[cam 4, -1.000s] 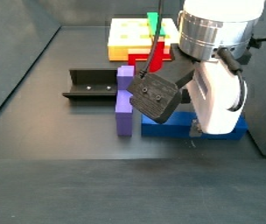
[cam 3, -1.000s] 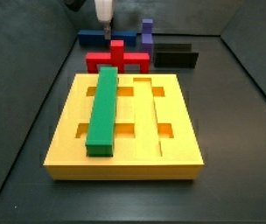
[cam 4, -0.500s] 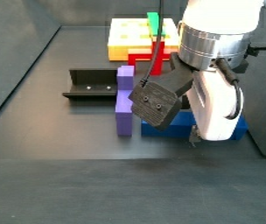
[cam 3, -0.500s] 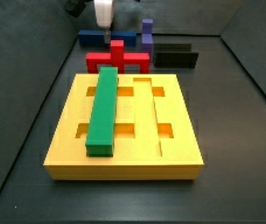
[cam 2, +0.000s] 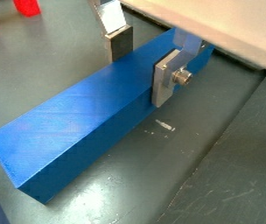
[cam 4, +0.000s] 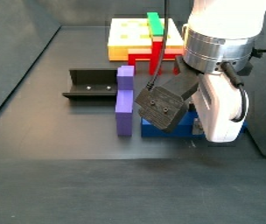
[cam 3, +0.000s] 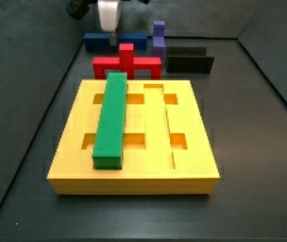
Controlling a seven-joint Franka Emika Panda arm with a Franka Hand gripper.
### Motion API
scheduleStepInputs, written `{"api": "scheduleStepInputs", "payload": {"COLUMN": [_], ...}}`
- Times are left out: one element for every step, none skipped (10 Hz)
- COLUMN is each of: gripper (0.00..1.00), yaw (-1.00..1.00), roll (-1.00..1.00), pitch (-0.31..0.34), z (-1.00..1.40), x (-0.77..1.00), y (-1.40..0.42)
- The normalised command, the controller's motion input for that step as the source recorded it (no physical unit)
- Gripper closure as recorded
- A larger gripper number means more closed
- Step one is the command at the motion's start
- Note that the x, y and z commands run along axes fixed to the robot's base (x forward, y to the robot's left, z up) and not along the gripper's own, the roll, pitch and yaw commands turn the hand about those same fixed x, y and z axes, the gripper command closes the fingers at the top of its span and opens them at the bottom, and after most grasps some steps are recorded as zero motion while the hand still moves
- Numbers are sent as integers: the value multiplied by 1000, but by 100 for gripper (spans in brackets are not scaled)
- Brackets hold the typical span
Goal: Pick up the blue object. Move up. Move to above the board. Insert the blue object.
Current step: Pick up the blue object.
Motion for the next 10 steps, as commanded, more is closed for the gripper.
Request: {"api": "scheduleStepInputs", "payload": {"gripper": [100,100,100,100,100,100,100,100,100,100], "yaw": [0,0,0,0,0,0,0,0,0,0], "roll": [0,0,0,0,0,0,0,0,0,0], "pitch": [0,0,0,0,0,0,0,0,0,0], "z": [0,0,0,0,0,0,0,0,0,0], "x": [0,0,0,0,0,0,0,0,0,0], "y": [0,0,0,0,0,0,0,0,0,0]}}
